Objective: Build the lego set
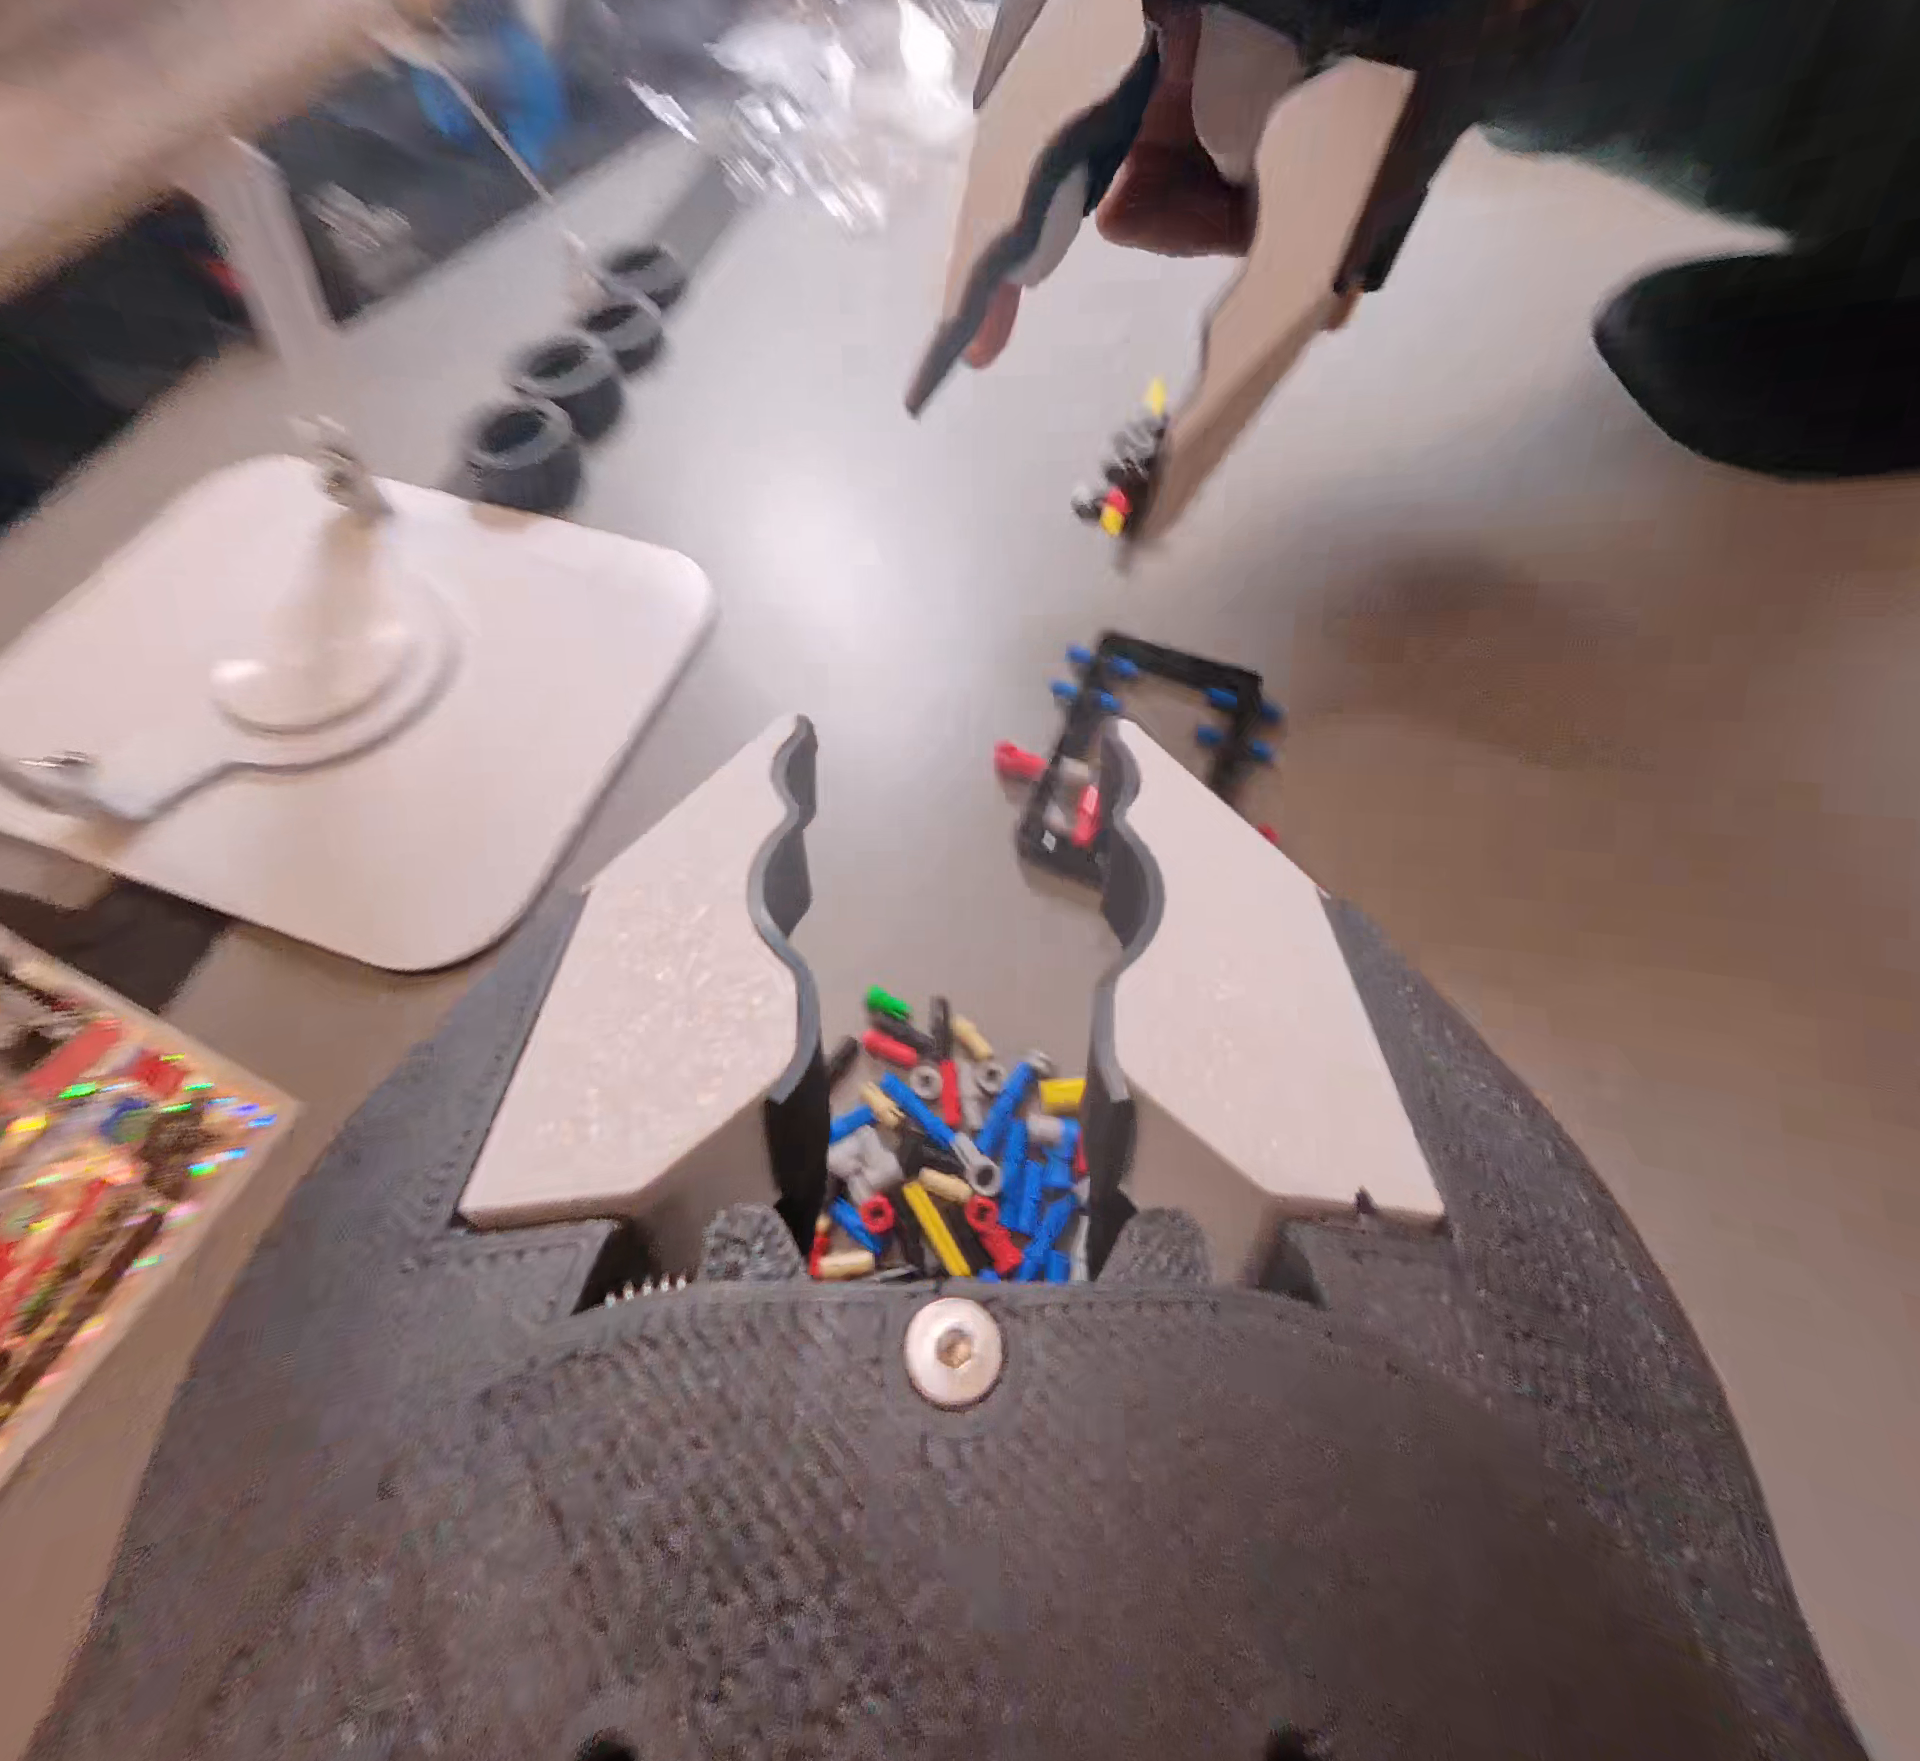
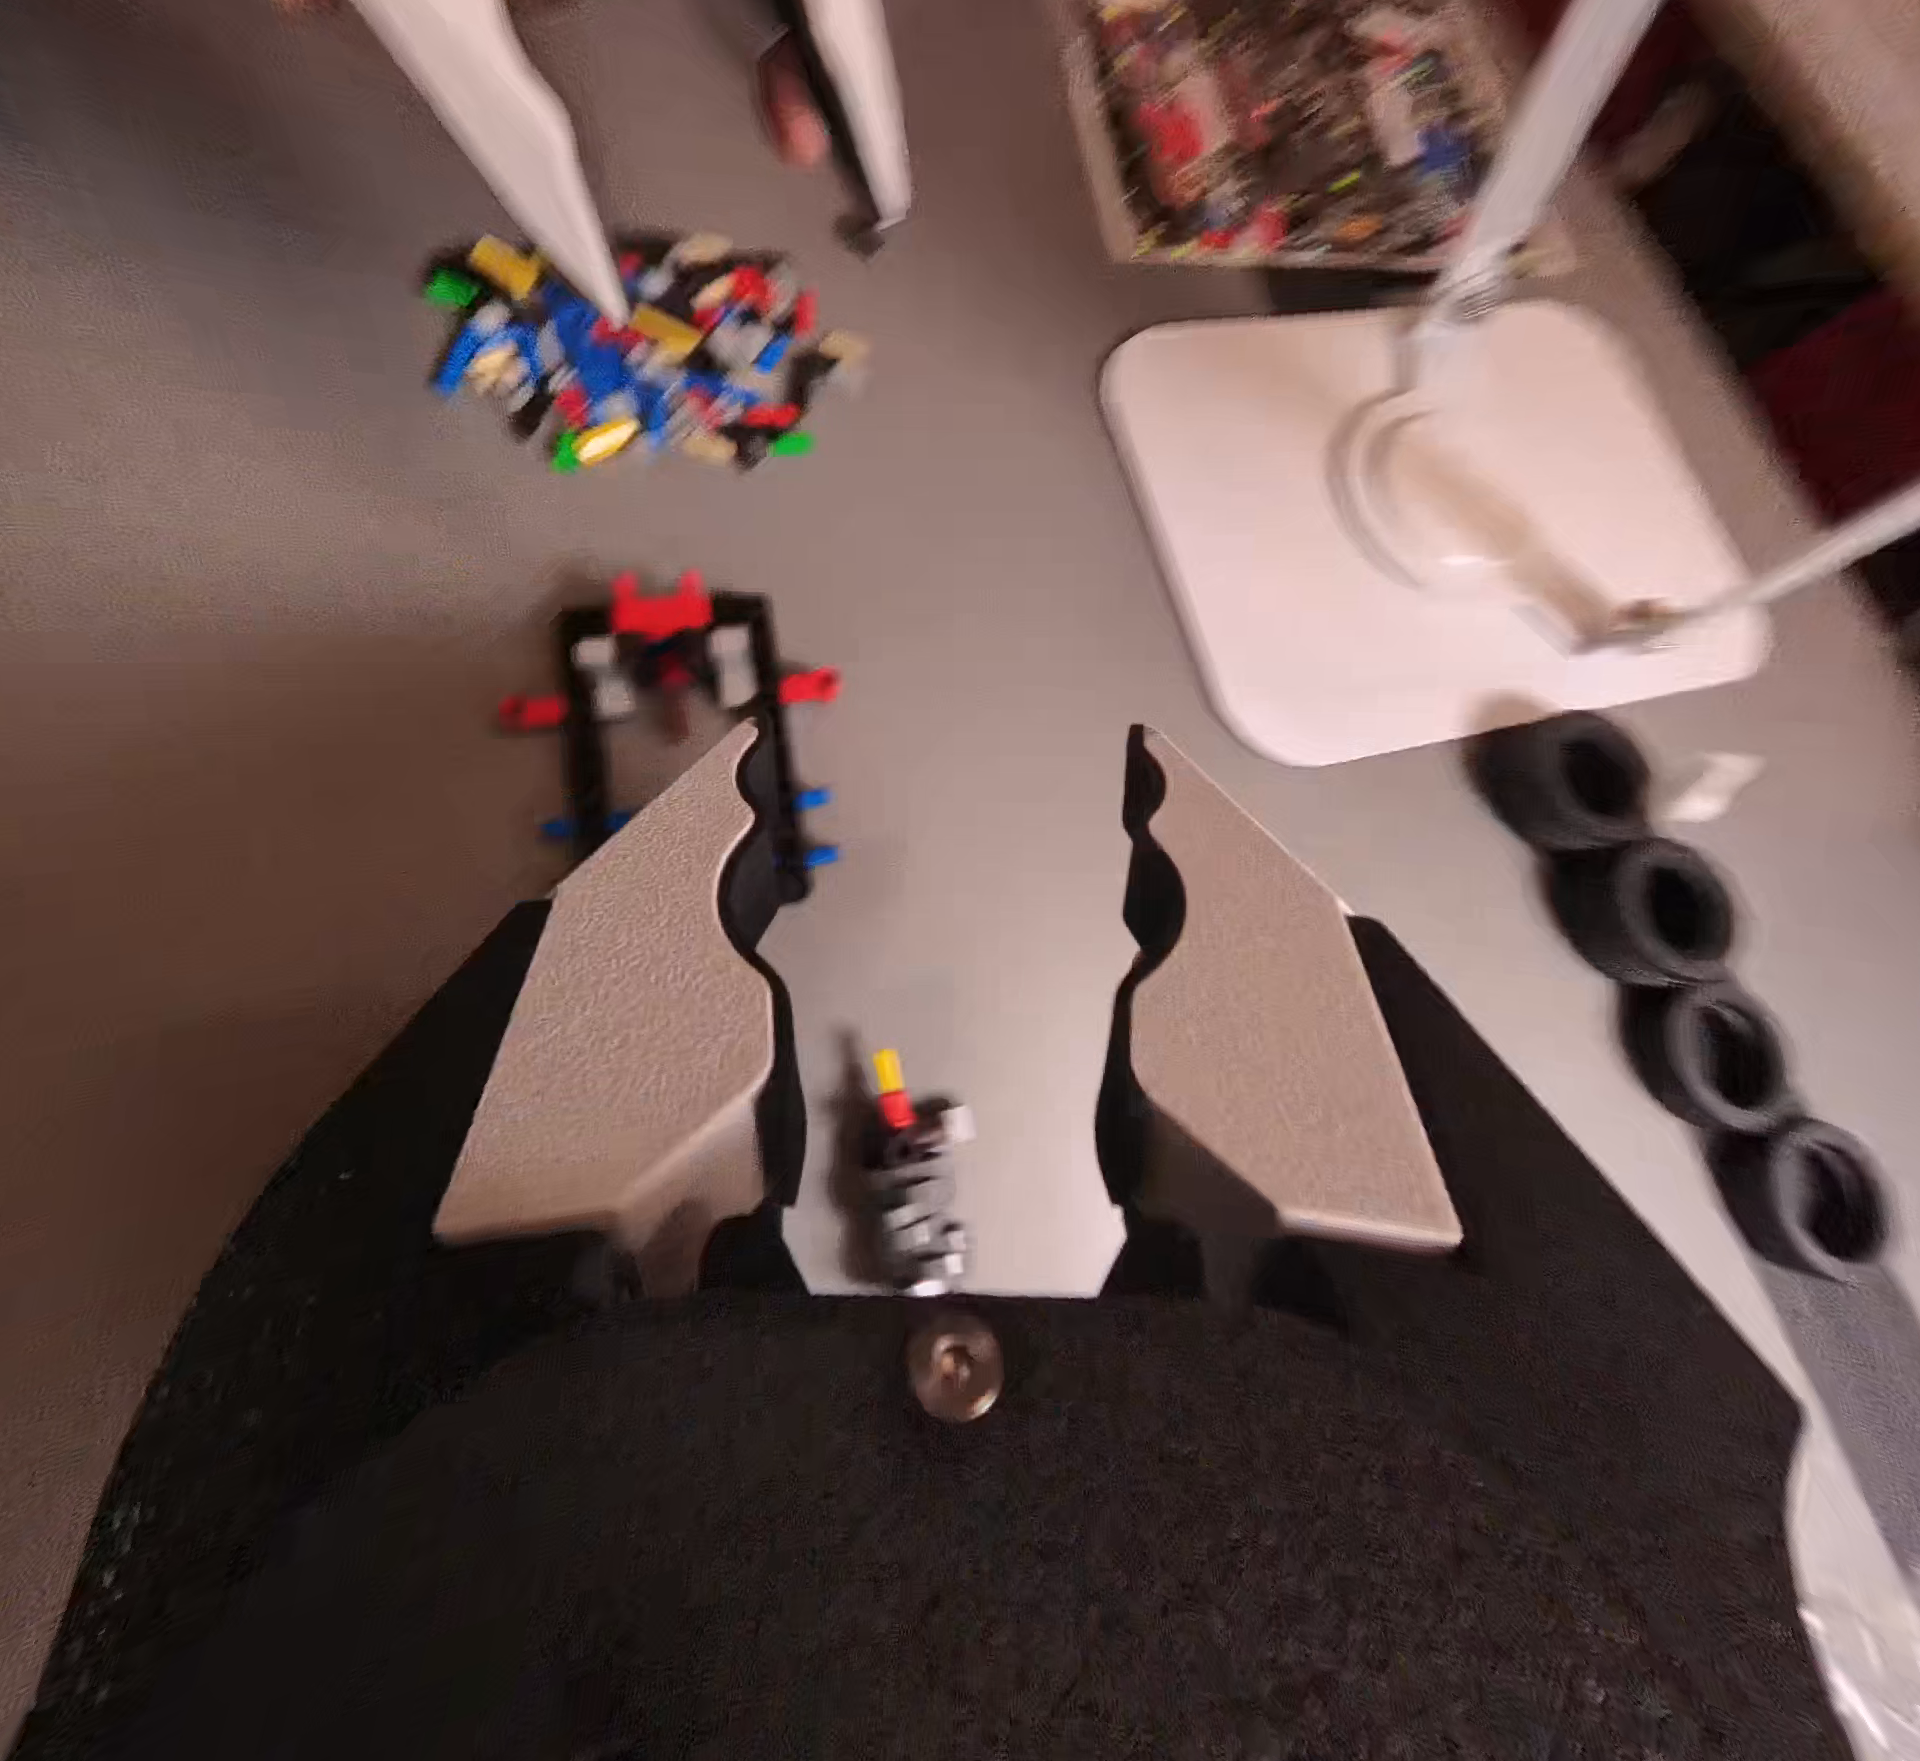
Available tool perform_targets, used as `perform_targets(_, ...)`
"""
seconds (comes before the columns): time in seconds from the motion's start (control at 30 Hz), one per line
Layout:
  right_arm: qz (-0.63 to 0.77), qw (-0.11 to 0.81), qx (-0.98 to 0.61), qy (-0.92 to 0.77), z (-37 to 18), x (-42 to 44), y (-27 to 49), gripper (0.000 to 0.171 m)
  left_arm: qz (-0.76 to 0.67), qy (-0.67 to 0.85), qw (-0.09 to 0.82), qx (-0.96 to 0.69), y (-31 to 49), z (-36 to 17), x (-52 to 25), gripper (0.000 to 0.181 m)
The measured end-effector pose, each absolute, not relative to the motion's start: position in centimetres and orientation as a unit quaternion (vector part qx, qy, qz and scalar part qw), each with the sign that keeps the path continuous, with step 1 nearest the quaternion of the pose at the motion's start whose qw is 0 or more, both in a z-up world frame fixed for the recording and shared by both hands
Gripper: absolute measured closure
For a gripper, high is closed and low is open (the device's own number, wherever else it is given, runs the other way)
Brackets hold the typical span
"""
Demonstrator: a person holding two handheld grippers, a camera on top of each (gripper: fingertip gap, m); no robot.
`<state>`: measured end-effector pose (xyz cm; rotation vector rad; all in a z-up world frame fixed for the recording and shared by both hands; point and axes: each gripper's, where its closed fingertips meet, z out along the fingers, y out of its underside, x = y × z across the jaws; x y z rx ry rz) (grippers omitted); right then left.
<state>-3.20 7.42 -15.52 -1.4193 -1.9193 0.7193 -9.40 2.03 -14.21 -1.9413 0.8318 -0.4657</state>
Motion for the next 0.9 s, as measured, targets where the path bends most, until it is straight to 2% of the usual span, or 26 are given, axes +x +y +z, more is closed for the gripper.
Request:
perform_targets(0.03,0.254,0.281,-0.527,-0.761,-17.9,-2.6,5.5,0.101,-0.197,0.358,0.441,-0.799,1.5,-15.4,-8.7,0.119)
perform_targets(0.13,0.202,0.222,-0.501,-0.812,-22.6,-1.6,2.5,0.091,-0.189,0.412,0.369,-0.811,0.2,-19.0,-6.7,0.103)
perform_targets(0.23,0.215,0.203,-0.51,-0.808,-23.0,-2.2,1.8,0.097,-0.166,0.445,0.317,-0.821,-0.6,-21.7,-6.0,0.097)
perform_targets(0.27,0.213,0.2,-0.504,-0.813,-23.0,-2.2,1.8,0.108,-0.16,0.45,0.308,-0.823,-0.7,-22.2,-5.9,0.097)
perform_targets(0.33,0.215,0.194,-0.494,-0.82,-23.0,-2.1,1.7,0.108,-0.147,0.455,0.301,-0.825,-0.6,-22.9,-5.9,0.097)
perform_targets(0.4,0.222,0.2,-0.484,-0.822,-23.0,-2.0,1.5,0.108,-0.139,0.456,0.308,-0.823,-0.3,-23.1,-5.7,0.101)
perform_targets(0.53,0.243,0.242,-0.471,-0.813,-22.6,-1.3,0.9,0.109,-0.144,0.476,0.322,-0.806,-0.4,-23.0,-4.4,0.123)
perform_targets(0.7,0.273,0.277,-0.492,-0.779,-21.7,0.3,1.2,0.109,-0.163,0.468,0.369,-0.786,0.1,-20.9,-2.8,0.124)
perform_targets(0.83,0.236,0.348,-0.5,-0.757,-19.7,1.2,2.3,0.114,-0.127,0.466,0.419,-0.769,1.0,-19.0,-2.6,0.124)
perform_targets(0.9,0.26,0.354,-0.508,-0.741,-18.4,1.6,1.1,0.12,-0.11,0.47,0.436,-0.76,1.2,-18.5,-2.3,0.126)
